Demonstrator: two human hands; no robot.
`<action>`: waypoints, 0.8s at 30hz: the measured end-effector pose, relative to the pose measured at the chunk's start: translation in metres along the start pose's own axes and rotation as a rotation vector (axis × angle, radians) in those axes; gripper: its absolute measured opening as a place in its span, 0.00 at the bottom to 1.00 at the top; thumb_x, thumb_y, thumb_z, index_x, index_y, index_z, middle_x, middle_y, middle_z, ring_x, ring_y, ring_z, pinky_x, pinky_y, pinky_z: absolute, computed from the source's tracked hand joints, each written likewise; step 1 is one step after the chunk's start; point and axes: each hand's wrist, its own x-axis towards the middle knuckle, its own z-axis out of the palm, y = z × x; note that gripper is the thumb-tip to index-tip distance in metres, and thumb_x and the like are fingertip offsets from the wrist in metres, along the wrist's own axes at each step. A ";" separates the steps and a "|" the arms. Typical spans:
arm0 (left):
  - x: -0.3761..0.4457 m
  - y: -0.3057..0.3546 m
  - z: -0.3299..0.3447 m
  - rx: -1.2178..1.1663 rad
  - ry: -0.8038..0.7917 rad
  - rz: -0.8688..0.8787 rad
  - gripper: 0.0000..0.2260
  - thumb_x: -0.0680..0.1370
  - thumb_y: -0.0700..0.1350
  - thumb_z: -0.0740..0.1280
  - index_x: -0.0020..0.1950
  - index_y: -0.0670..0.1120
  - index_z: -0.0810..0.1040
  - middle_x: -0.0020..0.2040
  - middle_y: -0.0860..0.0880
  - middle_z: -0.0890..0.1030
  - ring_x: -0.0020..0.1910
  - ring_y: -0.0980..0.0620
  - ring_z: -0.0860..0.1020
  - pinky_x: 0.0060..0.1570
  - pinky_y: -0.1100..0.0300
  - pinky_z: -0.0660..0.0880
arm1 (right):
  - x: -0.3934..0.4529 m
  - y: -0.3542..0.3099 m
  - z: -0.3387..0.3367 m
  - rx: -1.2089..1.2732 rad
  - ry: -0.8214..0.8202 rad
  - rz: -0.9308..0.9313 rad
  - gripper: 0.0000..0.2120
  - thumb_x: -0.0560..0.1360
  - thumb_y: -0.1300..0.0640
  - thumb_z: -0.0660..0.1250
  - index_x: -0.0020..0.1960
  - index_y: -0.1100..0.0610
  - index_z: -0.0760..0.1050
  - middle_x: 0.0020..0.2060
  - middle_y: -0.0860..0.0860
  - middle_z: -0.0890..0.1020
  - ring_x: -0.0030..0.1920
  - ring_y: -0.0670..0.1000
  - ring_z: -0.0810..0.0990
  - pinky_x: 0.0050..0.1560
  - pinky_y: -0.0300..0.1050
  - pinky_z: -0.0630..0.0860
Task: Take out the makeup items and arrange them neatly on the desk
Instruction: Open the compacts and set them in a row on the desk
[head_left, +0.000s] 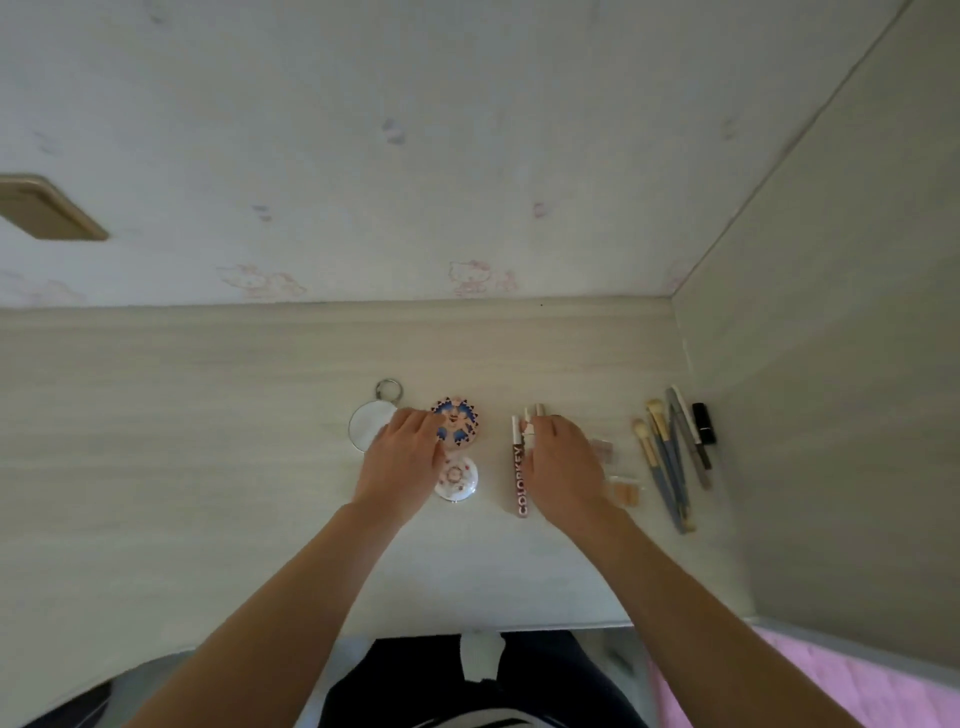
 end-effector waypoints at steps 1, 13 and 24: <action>0.000 -0.012 -0.004 -0.002 -0.007 0.026 0.12 0.75 0.39 0.66 0.58 0.41 0.78 0.54 0.46 0.80 0.59 0.45 0.75 0.53 0.52 0.74 | 0.002 -0.010 0.003 0.009 0.004 0.008 0.19 0.79 0.58 0.56 0.68 0.59 0.65 0.64 0.56 0.72 0.66 0.55 0.68 0.66 0.46 0.64; 0.004 -0.118 -0.029 -0.026 -0.125 0.040 0.16 0.75 0.41 0.67 0.62 0.43 0.74 0.63 0.48 0.76 0.65 0.47 0.70 0.56 0.53 0.73 | 0.017 -0.117 0.026 0.056 0.016 0.053 0.19 0.79 0.57 0.56 0.69 0.60 0.64 0.64 0.55 0.71 0.67 0.54 0.66 0.65 0.45 0.66; 0.004 -0.140 -0.014 -0.094 -0.272 -0.062 0.31 0.75 0.50 0.69 0.74 0.45 0.60 0.71 0.49 0.68 0.72 0.49 0.61 0.63 0.56 0.68 | 0.042 -0.164 0.039 0.042 -0.240 -0.010 0.27 0.80 0.53 0.60 0.74 0.60 0.54 0.66 0.56 0.66 0.66 0.58 0.68 0.61 0.56 0.72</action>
